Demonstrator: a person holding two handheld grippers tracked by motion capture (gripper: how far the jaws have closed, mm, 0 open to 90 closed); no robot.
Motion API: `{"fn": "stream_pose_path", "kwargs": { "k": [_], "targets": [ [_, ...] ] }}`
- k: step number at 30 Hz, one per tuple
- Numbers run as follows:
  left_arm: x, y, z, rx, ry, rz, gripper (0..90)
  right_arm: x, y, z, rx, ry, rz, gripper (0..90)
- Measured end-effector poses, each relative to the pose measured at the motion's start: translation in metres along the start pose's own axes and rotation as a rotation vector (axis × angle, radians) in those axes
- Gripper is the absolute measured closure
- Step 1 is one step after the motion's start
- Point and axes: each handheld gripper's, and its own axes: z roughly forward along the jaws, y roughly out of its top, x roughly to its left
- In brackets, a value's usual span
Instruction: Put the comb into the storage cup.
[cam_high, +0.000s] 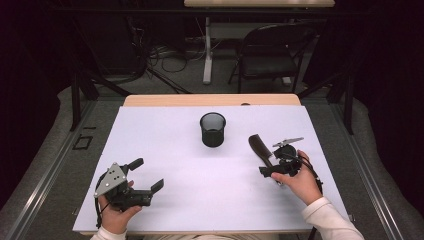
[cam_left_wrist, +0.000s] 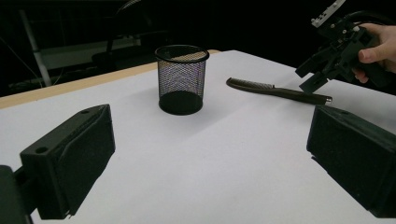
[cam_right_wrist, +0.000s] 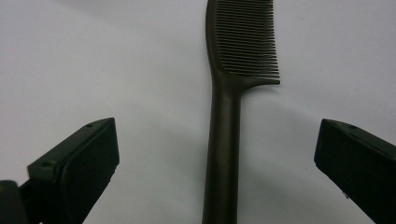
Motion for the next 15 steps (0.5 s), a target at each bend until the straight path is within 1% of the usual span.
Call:
{"fn": "stream_pose_path", "kwargs": {
  "k": [4, 5, 7, 10, 12, 13, 14, 15],
  "targets": [
    [0.0, 0.0, 0.0, -0.001, 0.0, 0.0, 1.0, 0.0, 0.002, 0.001, 0.015, -0.002, -0.004, 0.0],
    [0.0, 0.0, 0.0, 0.0, 0.0, 0.0, 1.0, 0.0, 0.004, 0.001, 0.032, -0.008, -0.012, 0.0],
    [0.0, 0.0, 0.0, 0.0, 0.0, -0.001, 1.0, 0.0, 0.005, 0.001, 0.035, -0.007, -0.016, 0.0],
    [0.0, 0.0, 0.0, 0.0, -0.001, 0.0, 1.0, 0.0, 0.009, 0.002, 0.066, -0.013, -0.027, 0.3],
    [0.0, 0.0, 0.0, 0.0, -0.001, -0.001, 1.0, 0.0, 0.01, 0.003, 0.074, -0.016, -0.021, 0.7],
    [0.0, 0.0, 0.0, -0.001, -0.001, -0.001, 1.0, -0.001, 0.012, 0.003, 0.078, -0.015, -0.031, 1.3],
    [0.0, 0.0, 0.0, -0.001, 0.0, -0.001, 1.0, -0.001, 0.013, 0.003, 0.086, -0.018, -0.03, 1.6],
    [0.0, 0.0, 0.0, -0.001, -0.001, -0.001, 1.0, -0.002, 0.014, 0.003, 0.084, -0.019, -0.03, 1.6]
  ]
}}
